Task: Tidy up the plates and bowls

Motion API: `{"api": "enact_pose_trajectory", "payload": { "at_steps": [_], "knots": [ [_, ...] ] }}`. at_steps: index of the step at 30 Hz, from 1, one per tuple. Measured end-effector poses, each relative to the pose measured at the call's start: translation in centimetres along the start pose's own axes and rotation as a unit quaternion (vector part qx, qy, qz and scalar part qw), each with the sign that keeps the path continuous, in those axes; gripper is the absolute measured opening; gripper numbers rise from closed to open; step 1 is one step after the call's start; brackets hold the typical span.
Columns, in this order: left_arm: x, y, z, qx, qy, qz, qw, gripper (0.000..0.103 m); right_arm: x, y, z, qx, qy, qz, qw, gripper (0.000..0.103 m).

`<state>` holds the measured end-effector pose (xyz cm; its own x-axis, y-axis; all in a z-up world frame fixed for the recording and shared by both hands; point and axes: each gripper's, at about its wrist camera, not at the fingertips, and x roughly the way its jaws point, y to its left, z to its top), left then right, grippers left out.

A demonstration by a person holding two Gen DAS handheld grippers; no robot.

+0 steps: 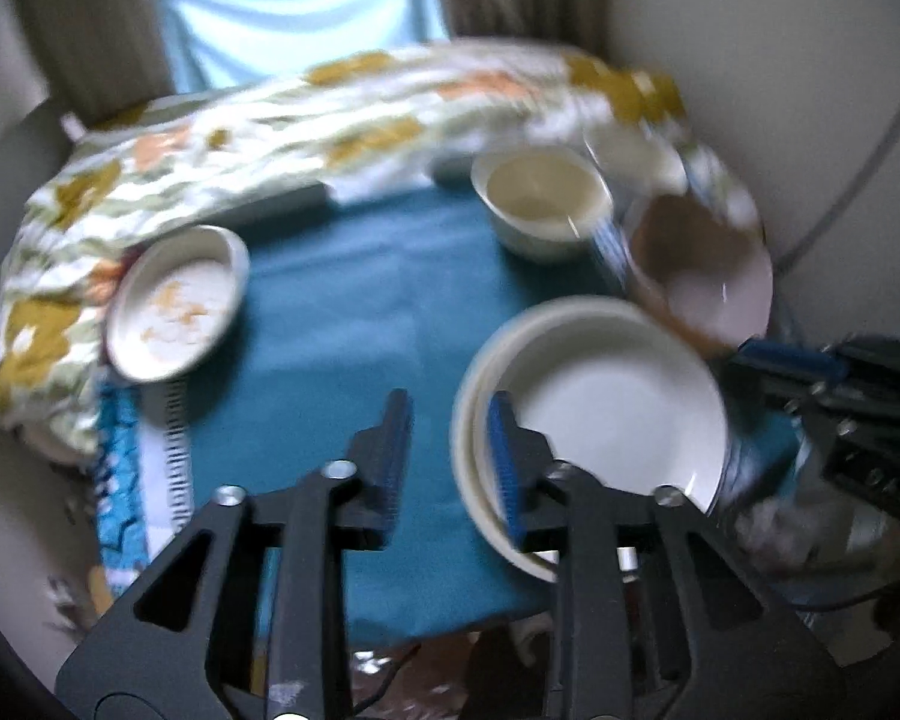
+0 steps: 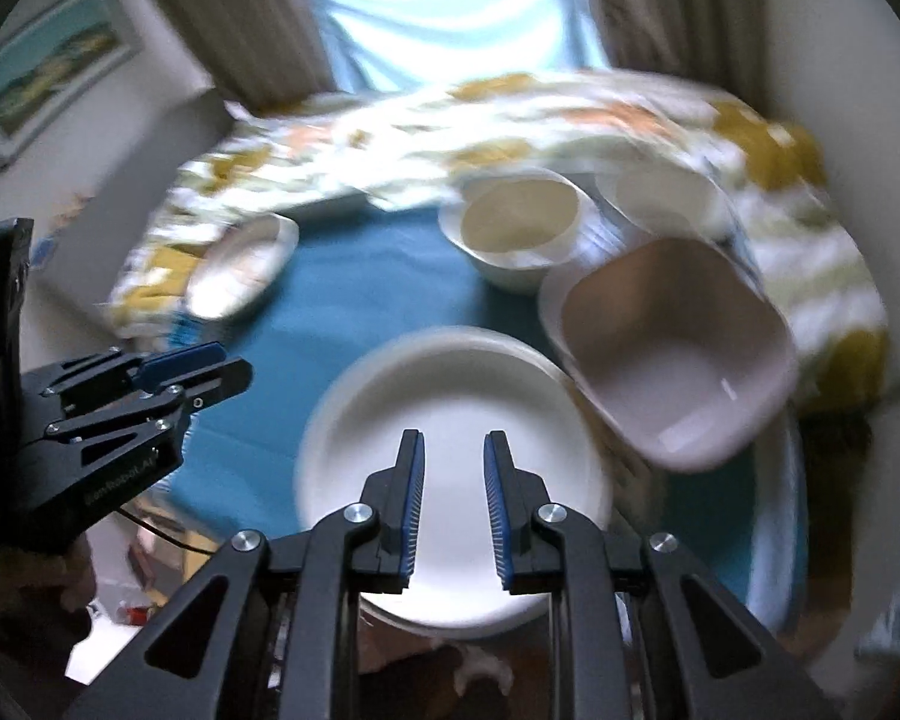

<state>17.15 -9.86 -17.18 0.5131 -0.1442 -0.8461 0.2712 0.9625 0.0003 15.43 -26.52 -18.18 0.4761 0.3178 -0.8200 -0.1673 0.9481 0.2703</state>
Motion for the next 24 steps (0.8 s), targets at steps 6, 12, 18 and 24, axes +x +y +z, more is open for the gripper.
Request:
{"api": "enact_pose_trajectory", "payload": {
  "at_steps": [6,12,18,24],
  "knots": [
    [-5.6,6.7,0.1,-0.088,-0.073,0.062,0.9915,0.103,0.8,5.1,4.4,-0.066,-0.03,0.074,0.995,0.103],
    [-5.6,15.2,-1.1,-0.186,-0.076,0.06,0.9777,0.103,3.5,10.5,8.3,-0.112,-0.033,0.072,0.991,0.103],
    [-2.3,22.8,-1.9,-0.236,-0.064,0.035,0.969,0.102,8.9,14.9,13.2,-0.133,-0.02,0.063,0.989,0.103],
    [3.7,29.2,-1.5,-0.277,-0.029,-0.005,0.9603,0.098,17.2,18.3,17.2,-0.141,0.02,0.029,0.989,0.103]
  ]
}}
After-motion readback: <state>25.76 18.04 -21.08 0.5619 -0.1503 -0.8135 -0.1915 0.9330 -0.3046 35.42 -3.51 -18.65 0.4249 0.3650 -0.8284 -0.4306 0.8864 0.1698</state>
